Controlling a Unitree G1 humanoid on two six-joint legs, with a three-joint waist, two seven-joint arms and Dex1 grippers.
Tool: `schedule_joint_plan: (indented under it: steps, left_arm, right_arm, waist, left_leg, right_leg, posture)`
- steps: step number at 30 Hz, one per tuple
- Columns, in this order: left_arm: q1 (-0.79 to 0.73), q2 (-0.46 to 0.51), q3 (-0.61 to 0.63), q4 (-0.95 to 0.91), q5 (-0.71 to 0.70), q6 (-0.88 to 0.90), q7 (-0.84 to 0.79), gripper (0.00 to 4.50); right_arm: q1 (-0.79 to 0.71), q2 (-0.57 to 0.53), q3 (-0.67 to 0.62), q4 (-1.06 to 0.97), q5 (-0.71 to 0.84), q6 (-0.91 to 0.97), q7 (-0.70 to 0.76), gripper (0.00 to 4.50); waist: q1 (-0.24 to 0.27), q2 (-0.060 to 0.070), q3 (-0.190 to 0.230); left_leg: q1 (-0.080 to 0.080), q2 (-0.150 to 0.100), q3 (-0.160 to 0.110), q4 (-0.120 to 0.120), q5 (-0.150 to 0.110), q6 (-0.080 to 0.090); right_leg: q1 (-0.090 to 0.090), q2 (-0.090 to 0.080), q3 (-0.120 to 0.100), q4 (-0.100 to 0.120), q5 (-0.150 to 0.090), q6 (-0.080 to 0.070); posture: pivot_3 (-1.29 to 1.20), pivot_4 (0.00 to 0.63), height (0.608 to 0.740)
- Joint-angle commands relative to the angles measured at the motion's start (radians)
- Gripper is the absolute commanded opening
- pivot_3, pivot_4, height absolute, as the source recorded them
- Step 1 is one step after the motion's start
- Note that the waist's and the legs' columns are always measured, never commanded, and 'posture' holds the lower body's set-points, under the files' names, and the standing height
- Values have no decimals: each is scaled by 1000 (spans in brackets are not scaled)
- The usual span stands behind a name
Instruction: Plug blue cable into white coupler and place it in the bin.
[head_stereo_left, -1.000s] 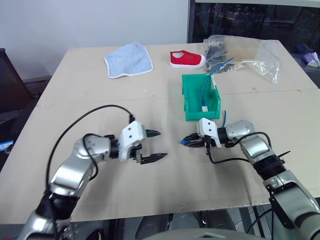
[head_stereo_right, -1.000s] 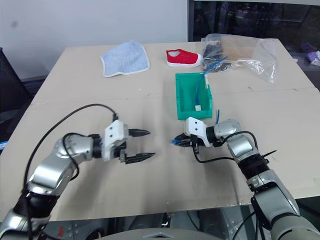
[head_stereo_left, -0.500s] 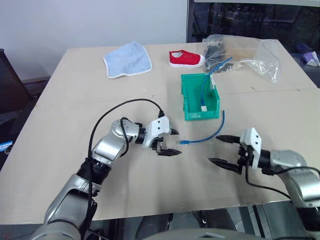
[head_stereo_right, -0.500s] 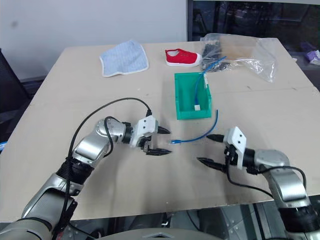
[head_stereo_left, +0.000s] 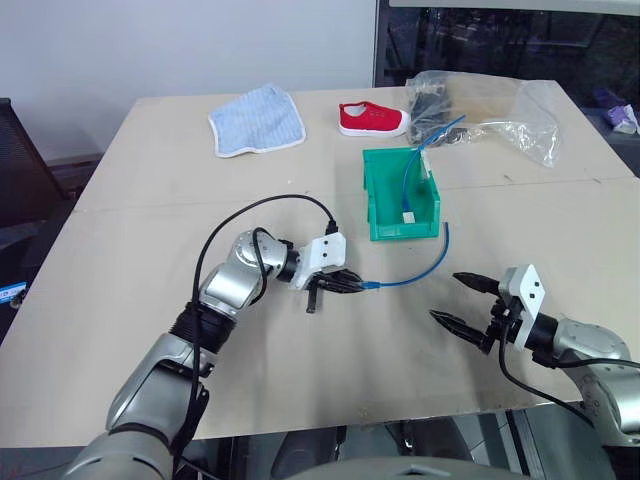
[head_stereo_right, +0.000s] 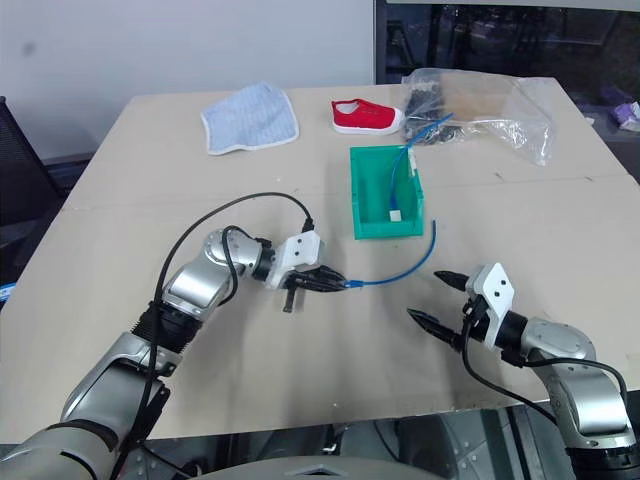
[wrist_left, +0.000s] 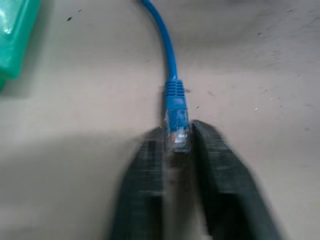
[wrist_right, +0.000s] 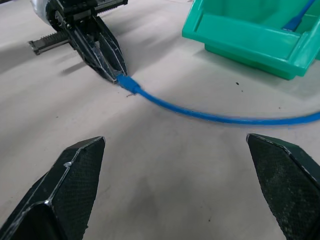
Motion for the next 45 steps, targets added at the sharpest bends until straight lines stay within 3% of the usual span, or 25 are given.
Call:
schedule_joint_plan:
  steps: [1,3,6,11,19,28,32,36,41,42,45]
  left_arm:
    - [22,-34,39,-34,-59,63,0,57]
    - [19,-85,110,-76,-167,206,30,57]
    - [17,-126,179,-121,-293,404,43,57]
    - [30,-138,251,-224,-518,707,25,57]
    - [37,-131,297,-266,-641,846,58,57]
    - [49,-118,279,-263,-658,865,52,0]
    - [73,-102,246,-286,-608,781,38,0]
    - [107,-93,253,-338,-603,740,62,1915]
    - [260,-91,381,-591,-593,650,262,4241]
    - [314,-117,423,-658,-566,581,330,4457]
    - [453,-196,511,-816,-446,383,525,4457]
  right_arm:
    - [21,31,-29,-91,152,95,-31,4500]
    - [44,35,-40,-142,310,224,-40,4500]
    - [35,24,-8,-173,399,321,-49,4500]
    - [-67,161,17,-127,498,364,-149,4500]
    - [-163,243,-1,-117,604,373,-231,4500]
    - [-156,225,10,-120,649,373,-235,64]
    - [-158,221,13,-118,656,372,-236,64]
    - [-162,226,12,-112,652,369,-245,0]
    - [-148,220,-20,-98,626,342,-273,0]
    - [-142,216,-25,-94,614,332,-276,0]
    - [-126,208,-41,-80,590,310,-271,0]
  waist:
    - [0,0,0]
    - [2,0,0]
    - [1,-1,0]
    - [-8,-1,0]
    - [-1,-1,0]
    - [-3,-1,0]
    - [-3,-1,0]
    - [-3,-1,0]
    - [-5,-1,0]
    - [-4,-1,0]
    - [1,-1,0]
  left_leg:
    - [0,0,0,0,0,0]
    - [0,0,0,0,0,0]
    - [-2,0,-3,2,0,0]
    - [0,1,-3,2,0,0]
    - [-1,0,-3,1,2,-4]
    - [-1,0,-2,1,2,-4]
    - [-1,0,-2,1,2,-4]
    - [-1,0,-2,1,2,-4]
    - [-1,1,-2,0,1,-3]
    - [-1,1,-1,-1,1,-3]
    - [-1,1,-1,-2,2,-4]
  right_leg:
    - [0,0,0,0,0,0]
    - [0,0,0,0,0,0]
    - [0,0,-2,0,0,0]
    - [0,1,-2,1,0,0]
    - [0,0,-1,1,0,0]
    - [0,0,-1,1,0,0]
    - [0,0,0,1,0,0]
    - [0,0,0,1,0,0]
    - [-1,-3,2,0,0,0]
    - [-1,-5,4,0,0,0]
    - [-2,-6,5,-1,0,0]
  posture:
    - [0,150,740]
    - [0,150,740]
    - [0,150,740]
    - [0,150,740]
    - [0,150,740]
    - [0,150,740]
    - [0,150,740]
    - [0,150,740]
    - [0,150,740]
    - [0,150,740]
    - [0,150,740]
